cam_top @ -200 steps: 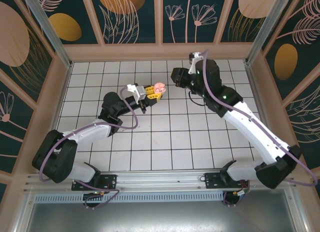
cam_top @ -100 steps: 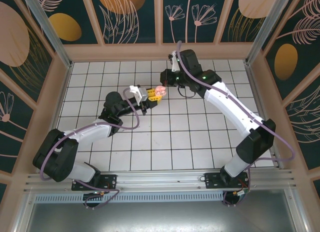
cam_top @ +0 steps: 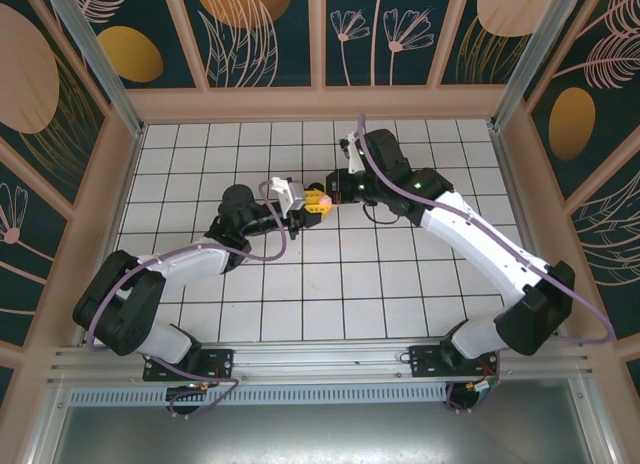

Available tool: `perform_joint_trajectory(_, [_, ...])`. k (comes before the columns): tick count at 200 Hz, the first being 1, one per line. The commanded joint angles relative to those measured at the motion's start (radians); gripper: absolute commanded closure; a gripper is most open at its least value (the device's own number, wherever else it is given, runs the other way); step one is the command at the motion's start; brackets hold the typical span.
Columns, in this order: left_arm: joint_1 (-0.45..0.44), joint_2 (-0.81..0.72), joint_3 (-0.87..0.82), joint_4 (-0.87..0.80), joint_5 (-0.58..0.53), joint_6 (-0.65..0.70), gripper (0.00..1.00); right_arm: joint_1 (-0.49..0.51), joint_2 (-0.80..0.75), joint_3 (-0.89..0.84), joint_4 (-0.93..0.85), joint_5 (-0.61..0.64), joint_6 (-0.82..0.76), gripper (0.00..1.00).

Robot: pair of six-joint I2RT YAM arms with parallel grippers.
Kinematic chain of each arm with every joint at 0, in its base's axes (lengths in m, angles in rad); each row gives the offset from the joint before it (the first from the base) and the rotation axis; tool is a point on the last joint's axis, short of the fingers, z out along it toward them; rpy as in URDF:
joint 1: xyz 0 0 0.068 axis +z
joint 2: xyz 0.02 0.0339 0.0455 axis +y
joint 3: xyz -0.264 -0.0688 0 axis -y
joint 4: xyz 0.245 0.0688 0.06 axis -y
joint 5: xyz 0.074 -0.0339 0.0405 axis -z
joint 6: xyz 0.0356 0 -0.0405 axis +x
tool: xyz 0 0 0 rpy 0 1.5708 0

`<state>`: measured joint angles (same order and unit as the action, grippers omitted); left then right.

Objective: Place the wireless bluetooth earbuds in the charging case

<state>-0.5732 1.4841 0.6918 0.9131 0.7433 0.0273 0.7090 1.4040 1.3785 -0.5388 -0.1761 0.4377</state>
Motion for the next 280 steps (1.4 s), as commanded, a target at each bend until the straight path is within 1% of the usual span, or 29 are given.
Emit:
perform_joint_trajectory(1, [0.023, 0.008, 0.04, 0.087, -0.068, -0.036, 1.0, -0.013, -0.094, -0.065, -0.026, 0.038, 0.083, 1.0])
perform_joint_trajectory(17, [0.023, 0.011, 0.041, 0.076, -0.08, -0.064, 1.0, -0.057, -0.169, -0.11, 0.04, 0.074, 0.133, 1.0])
perform_joint_trajectory(39, [0.023, 0.017, 0.036, 0.056, -0.111, -0.119, 1.0, -0.088, -0.24, -0.166, 0.099, 0.101, 0.179, 0.95])
perform_joint_trajectory(65, [0.024, 0.039, 0.033, 0.03, -0.161, -0.236, 1.0, -0.091, -0.28, -0.237, 0.128, 0.115, 0.207, 0.92])
perform_joint_trajectory(83, [0.023, 0.071, 0.065, -0.041, -0.19, -0.361, 1.0, -0.09, -0.302, -0.299, 0.145, 0.127, 0.227, 0.89])
perform_joint_trajectory(96, [0.022, 0.117, 0.117, -0.15, -0.194, -0.434, 1.0, -0.09, -0.322, -0.351, 0.164, 0.143, 0.242, 0.86])
perform_joint_trajectory(115, [0.022, 0.206, 0.21, -0.298, -0.184, -0.514, 1.0, -0.091, -0.335, -0.405, 0.181, 0.158, 0.26, 0.85])
perform_joint_trajectory(144, [0.022, 0.34, 0.275, -0.343, -0.16, -0.623, 1.0, -0.091, -0.341, -0.441, 0.181, 0.184, 0.264, 0.83])
perform_joint_trajectory(155, [0.022, 0.385, 0.332, -0.358, -0.152, -0.657, 1.0, -0.09, -0.345, -0.447, 0.176, 0.187, 0.265, 0.83])
perform_joint_trajectory(173, [0.023, 0.45, 0.391, -0.387, -0.162, -0.709, 1.0, -0.091, -0.357, -0.454, 0.165, 0.229, 0.261, 0.81])
perform_joint_trajectory(202, [0.022, 0.529, 0.485, -0.468, -0.229, -0.757, 1.0, -0.091, -0.373, -0.463, 0.158, 0.252, 0.257, 0.8])
perform_joint_trajectory(239, [0.022, 0.618, 0.602, -0.553, -0.29, -0.803, 1.0, -0.091, -0.384, -0.483, 0.167, 0.25, 0.26, 0.8])
perform_joint_trajectory(280, [0.016, 0.699, 0.728, -0.663, -0.353, -0.809, 1.0, -0.091, -0.391, -0.493, 0.175, 0.244, 0.263, 0.79])
